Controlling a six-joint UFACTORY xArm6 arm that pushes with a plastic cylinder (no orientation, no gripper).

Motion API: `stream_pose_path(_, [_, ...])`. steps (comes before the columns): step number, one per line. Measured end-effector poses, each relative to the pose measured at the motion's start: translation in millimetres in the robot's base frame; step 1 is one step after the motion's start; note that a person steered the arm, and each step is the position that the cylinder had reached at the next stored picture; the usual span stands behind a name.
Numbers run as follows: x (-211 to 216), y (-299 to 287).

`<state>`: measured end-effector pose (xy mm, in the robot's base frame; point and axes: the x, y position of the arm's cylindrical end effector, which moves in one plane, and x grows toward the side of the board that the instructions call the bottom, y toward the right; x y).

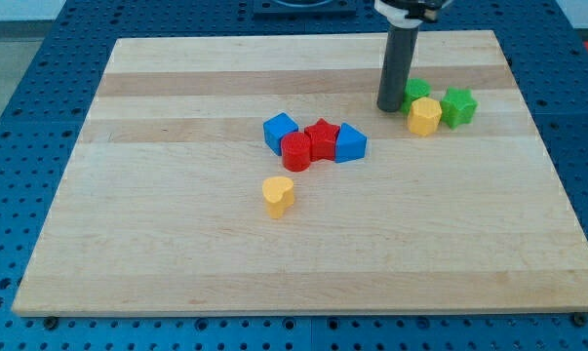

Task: Push the yellow heart into the yellow hexagon

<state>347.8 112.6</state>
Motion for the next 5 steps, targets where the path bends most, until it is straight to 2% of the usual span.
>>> stream_pose_path(1, [-1,-20])
stream_pose_path(2, [-16,-96])
stream_pose_path(3, [-13,-173])
stream_pose_path(4, [49,-214])
stream_pose_path(5, [123,-218])
